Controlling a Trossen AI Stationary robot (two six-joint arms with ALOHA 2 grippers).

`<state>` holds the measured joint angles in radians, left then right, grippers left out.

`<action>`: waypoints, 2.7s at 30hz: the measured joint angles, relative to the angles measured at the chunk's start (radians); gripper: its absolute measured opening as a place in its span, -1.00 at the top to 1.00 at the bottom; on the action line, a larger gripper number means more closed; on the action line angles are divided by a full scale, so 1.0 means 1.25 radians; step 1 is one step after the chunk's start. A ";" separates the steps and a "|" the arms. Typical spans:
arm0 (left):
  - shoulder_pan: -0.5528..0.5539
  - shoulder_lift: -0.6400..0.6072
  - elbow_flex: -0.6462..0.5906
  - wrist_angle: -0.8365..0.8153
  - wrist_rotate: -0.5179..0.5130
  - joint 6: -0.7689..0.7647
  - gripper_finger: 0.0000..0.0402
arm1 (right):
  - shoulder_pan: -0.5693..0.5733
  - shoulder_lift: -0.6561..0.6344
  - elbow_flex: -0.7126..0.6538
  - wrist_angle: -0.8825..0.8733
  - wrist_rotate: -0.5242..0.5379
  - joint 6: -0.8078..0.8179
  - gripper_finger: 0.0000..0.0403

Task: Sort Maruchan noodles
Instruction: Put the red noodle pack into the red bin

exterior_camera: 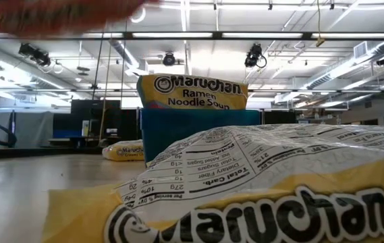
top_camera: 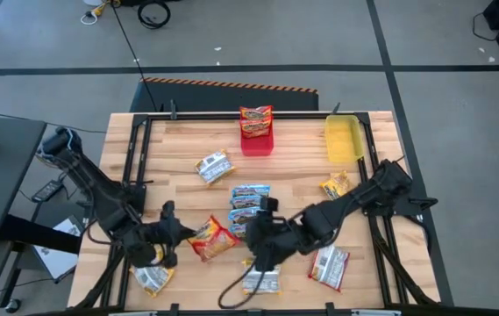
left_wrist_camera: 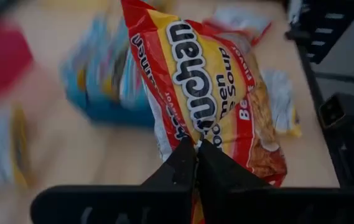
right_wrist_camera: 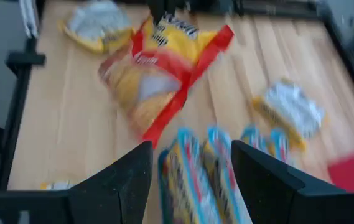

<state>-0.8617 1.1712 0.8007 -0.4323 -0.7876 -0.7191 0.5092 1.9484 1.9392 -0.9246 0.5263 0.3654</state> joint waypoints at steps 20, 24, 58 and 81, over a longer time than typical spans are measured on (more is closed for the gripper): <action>0.008 0.321 0.274 -0.153 -0.224 0.457 0.95 | -0.069 0.040 -0.001 0.253 -0.101 -0.178 -0.27; 0.003 0.337 0.318 -0.156 -0.252 0.577 0.95 | -0.087 0.050 -0.001 0.275 -0.140 -0.202 -0.48; 0.019 0.230 0.383 -0.339 -0.201 0.345 0.71 | -0.155 0.066 0.000 0.238 -0.191 -0.120 0.61; -0.143 -0.192 0.034 -0.545 -0.256 -0.427 0.29 | -0.168 0.031 -0.147 0.377 -0.124 -0.240 0.63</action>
<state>-1.0409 0.9307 0.8431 -1.1133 -1.1077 -1.2529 0.2988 1.9875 1.7557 -0.4528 0.3707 0.0648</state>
